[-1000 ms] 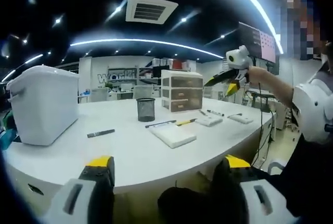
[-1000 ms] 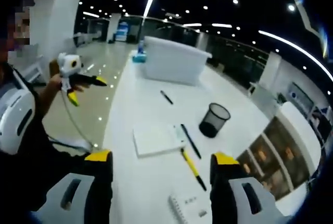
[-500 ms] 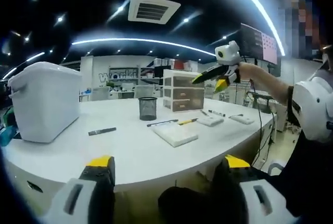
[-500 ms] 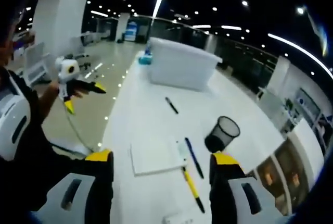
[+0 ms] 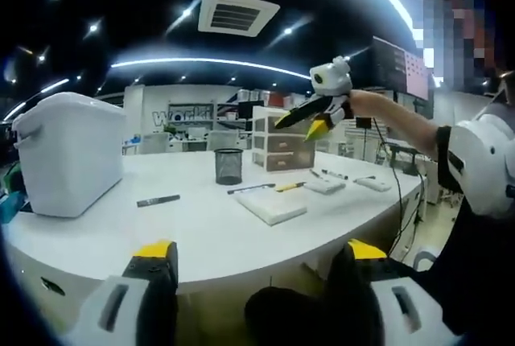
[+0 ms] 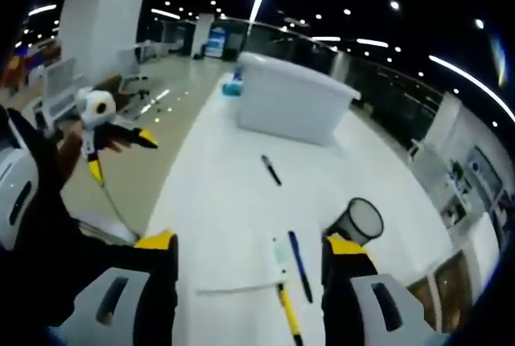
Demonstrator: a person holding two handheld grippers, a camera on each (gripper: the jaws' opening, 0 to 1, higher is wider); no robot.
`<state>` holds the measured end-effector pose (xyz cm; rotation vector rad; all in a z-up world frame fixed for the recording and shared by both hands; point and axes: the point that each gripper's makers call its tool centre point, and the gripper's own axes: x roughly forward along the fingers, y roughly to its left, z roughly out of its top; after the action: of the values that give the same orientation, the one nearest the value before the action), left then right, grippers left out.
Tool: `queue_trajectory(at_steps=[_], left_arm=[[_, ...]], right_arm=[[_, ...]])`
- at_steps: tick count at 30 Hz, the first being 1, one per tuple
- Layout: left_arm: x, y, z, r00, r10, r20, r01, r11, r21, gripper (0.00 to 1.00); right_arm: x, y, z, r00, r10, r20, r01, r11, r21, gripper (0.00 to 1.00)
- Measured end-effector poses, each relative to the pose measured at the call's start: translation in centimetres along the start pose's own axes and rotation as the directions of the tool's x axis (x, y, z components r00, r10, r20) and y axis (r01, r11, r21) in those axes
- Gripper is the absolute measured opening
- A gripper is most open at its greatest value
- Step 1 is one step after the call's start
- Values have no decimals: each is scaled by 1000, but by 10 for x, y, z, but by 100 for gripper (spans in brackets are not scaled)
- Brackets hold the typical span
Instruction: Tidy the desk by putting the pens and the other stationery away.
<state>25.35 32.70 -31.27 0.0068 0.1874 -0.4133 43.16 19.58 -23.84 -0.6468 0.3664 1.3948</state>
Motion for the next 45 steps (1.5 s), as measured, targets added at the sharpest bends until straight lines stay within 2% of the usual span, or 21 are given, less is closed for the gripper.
queue_trajectory(at_steps=[20, 27, 39, 45], left_arm=[[9, 8, -10, 1000, -2, -29, 1, 1000, -18, 83], [14, 8, -7, 999, -6, -33, 5, 1000, -24, 83], [23, 5, -7, 999, -16, -52, 15, 999, -29, 83], [25, 2, -6, 998, -21, -60, 19, 999, -26, 82]], right_arm=[[55, -21, 16, 996, 82, -41, -84, 995, -47, 64], [75, -29, 22, 992, 110, -64, -114, 992, -63, 63], [113, -36, 26, 977, 162, -137, -176, 979, -100, 62], [132, -38, 34, 968, 194, -157, -212, 971, -108, 62]])
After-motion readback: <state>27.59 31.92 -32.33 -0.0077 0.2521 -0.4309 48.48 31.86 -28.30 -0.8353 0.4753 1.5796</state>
